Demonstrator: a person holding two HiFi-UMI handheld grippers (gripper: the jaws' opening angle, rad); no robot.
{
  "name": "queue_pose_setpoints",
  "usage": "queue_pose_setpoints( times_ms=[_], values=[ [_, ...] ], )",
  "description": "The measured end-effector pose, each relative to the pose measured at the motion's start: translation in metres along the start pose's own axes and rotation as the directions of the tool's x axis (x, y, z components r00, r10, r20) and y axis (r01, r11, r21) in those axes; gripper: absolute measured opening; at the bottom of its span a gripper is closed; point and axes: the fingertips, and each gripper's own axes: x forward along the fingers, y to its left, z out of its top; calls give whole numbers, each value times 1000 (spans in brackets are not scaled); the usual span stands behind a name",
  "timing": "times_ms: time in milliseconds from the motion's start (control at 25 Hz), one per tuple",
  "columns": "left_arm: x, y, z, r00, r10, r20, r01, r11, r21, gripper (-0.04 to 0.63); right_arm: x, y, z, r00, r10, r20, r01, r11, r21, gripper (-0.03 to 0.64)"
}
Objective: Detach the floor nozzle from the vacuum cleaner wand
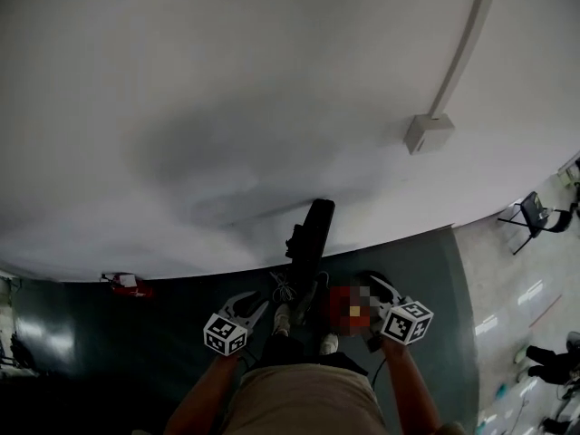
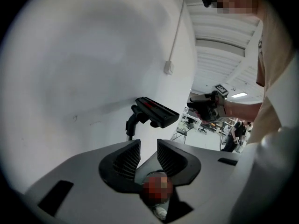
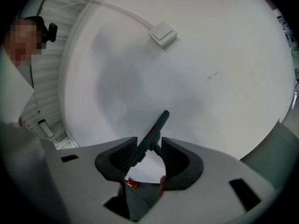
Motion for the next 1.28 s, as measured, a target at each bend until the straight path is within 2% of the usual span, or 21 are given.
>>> queue_pose_setpoints(
  times_ms=[200, 320, 400, 520, 680, 840, 1000, 1120, 1280],
  values=[
    [43, 42, -1, 989, -117, -93, 126, 988, 92, 115, 32, 16, 18, 999, -22, 45, 19, 998, 62, 152],
    [73, 57, -16, 968, -195, -155, 215, 970, 117, 117, 54, 21, 21, 998, -32, 45, 27, 994, 103, 175],
    [94, 65, -26, 951, -241, -192, 267, 956, 123, 119, 70, 19, 19, 998, -48, 32, 44, 991, 128, 218],
    [128, 78, -39, 930, -281, -237, 317, 940, 127, 144, 95, 12, 15, 997, -74, 11, 71, 982, 175, 262],
    [168, 93, -44, 915, -296, -274, 341, 930, 133, 195, 125, 5, 10, 996, -91, -24, 95, 965, 246, 294],
    [202, 100, -56, 892, -315, -323, 378, 913, 154, 243, 153, -5, -2, 992, -99, -80, 119, 947, 299, 318],
    [228, 98, -69, 865, -351, -359, 430, 887, 170, 252, 172, -17, -10, 979, -107, -173, 157, 938, 310, 318],
    [239, 92, -74, 847, -388, -364, 474, 861, 184, 255, 185, -19, -12, 963, -98, -250, 175, 935, 308, 318],
    [243, 85, -76, 833, -418, -362, 505, 842, 190, 253, 200, -18, -23, 929, -102, -357, 206, 942, 267, 318]
  ],
)
